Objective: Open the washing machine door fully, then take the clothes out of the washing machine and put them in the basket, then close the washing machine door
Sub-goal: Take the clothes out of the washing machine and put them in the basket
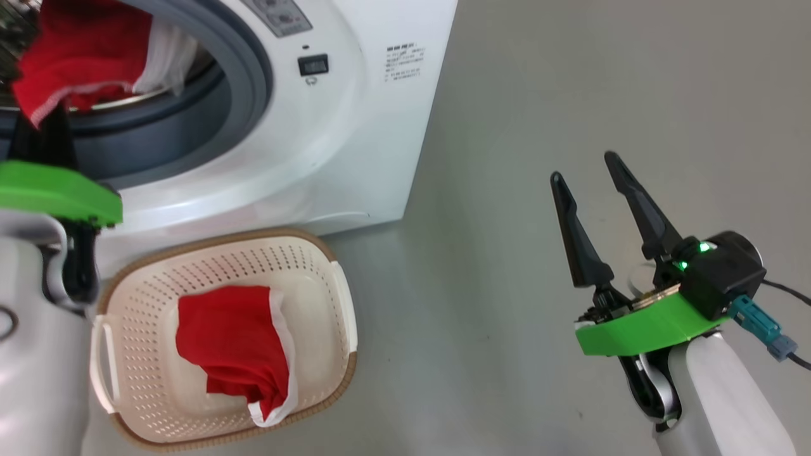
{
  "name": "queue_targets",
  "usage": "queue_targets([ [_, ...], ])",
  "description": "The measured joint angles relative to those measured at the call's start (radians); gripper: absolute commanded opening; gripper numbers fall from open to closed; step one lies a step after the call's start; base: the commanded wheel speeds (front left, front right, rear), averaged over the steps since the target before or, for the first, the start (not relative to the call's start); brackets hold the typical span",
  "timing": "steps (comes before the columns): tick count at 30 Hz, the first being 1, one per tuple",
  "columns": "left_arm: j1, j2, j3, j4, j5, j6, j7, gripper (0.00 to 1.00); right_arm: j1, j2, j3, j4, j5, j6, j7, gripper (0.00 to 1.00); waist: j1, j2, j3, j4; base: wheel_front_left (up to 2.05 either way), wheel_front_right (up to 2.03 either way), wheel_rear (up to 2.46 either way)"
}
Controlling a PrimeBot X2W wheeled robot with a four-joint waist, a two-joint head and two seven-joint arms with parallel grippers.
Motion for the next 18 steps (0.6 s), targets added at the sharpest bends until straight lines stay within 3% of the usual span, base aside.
queue_targets([
  [4,0.121,-0.022,0.058,-0.153,0.039,0.000,0.000,0.00,0.028,0.000,-0.013,0.005,0.000,0.000,0.000,1.00,0.0000,0.0000,-0.044,0.007,0.00,0.00,0.00],
  [18,0.405,-0.092,0.123,-0.472,0.094,0.001,0.000,0.00,0.107,0.000,-0.030,0.014,0.001,0.000,0.000,1.00,0.0000,0.0000,-0.158,0.025,0.00,0.00,0.00],
])
